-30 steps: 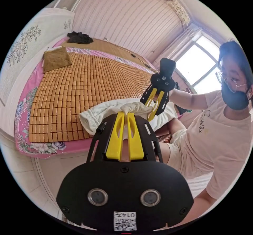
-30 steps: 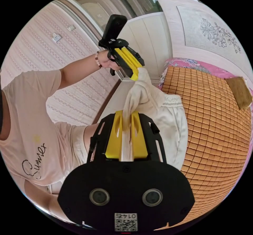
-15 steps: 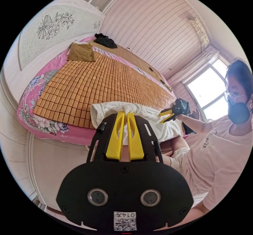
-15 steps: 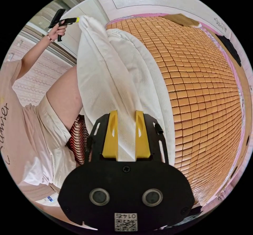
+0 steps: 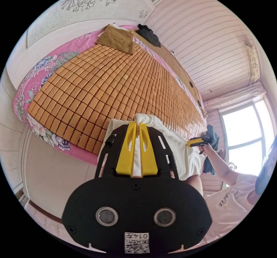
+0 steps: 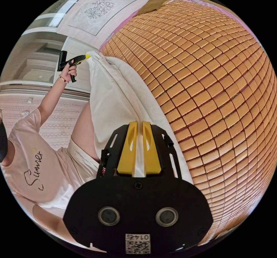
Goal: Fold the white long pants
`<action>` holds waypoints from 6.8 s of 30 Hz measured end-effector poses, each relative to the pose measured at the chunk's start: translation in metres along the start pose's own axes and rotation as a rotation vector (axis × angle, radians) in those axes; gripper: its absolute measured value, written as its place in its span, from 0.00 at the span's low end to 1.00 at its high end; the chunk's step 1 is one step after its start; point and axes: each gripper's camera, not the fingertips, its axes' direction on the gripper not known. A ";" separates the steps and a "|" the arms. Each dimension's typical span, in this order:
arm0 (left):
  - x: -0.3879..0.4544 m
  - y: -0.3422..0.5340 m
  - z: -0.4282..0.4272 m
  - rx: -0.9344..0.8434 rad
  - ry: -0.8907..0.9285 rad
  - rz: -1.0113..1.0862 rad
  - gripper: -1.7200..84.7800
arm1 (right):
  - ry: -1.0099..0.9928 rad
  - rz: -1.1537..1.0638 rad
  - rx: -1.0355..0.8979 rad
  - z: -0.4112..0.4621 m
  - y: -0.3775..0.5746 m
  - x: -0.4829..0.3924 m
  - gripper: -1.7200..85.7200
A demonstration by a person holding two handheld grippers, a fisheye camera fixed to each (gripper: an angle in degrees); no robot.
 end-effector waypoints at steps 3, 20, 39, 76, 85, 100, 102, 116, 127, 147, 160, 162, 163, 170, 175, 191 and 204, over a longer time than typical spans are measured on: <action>0.018 -0.005 -0.012 -0.008 0.012 0.082 0.01 | -0.007 -0.078 0.016 -0.042 0.016 -0.025 0.05; 0.031 -0.031 0.079 0.016 -0.097 -0.048 0.09 | 0.310 0.156 0.210 -0.106 0.155 -0.035 0.15; 0.121 -0.007 0.129 0.052 -0.464 0.107 0.12 | 0.487 0.511 0.387 -0.188 0.410 -0.077 0.11; 0.480 0.210 0.492 -0.427 -0.092 0.981 0.14 | 0.164 1.003 0.981 -0.211 0.840 -0.145 0.06; 0.434 0.260 0.516 -0.490 -0.030 0.804 0.13 | 0.315 1.100 1.066 -0.202 0.813 -0.181 0.06; 0.444 0.342 0.598 -0.408 -0.166 1.035 0.01 | 0.564 0.150 0.121 -0.093 0.254 -0.213 0.02; 0.442 0.353 0.603 -0.364 -0.173 1.092 0.01 | 0.533 0.175 0.041 -0.075 0.229 -0.200 0.02; 0.438 0.378 0.637 -0.397 -0.179 1.151 0.01 | 0.519 0.155 -0.215 -0.088 0.160 -0.170 0.01; 0.434 0.382 0.658 -0.406 -0.193 1.213 0.01 | 0.552 0.184 -0.150 -0.106 0.193 -0.156 0.02; 0.548 0.362 0.678 -0.484 0.172 1.367 0.13 | 0.290 1.403 1.098 -0.179 0.843 -0.153 0.20; 0.576 0.355 0.763 -0.620 0.047 1.354 0.13 | 0.224 1.250 1.159 -0.185 0.883 -0.131 0.04; 0.575 0.346 0.760 -0.630 0.082 1.309 0.14 | 0.212 1.093 1.278 -0.196 0.884 -0.147 0.04; 0.574 0.336 0.755 -0.629 0.123 1.254 0.14 | 0.237 1.040 1.278 -0.201 0.879 -0.153 0.03; 0.531 0.254 0.683 -0.387 0.235 0.973 0.11 | 0.346 0.378 0.731 -0.208 0.702 -0.225 0.04; 0.494 0.220 0.676 -0.396 0.191 0.811 0.12 | 0.240 0.449 0.603 -0.174 0.685 -0.210 0.10; 0.534 0.192 0.761 -0.509 0.051 0.852 0.09 | 0.634 1.211 0.654 -0.183 0.815 -0.134 0.11; 0.473 0.152 0.648 -0.367 0.168 0.744 0.02 | 0.544 0.901 1.036 -0.212 0.789 -0.206 0.06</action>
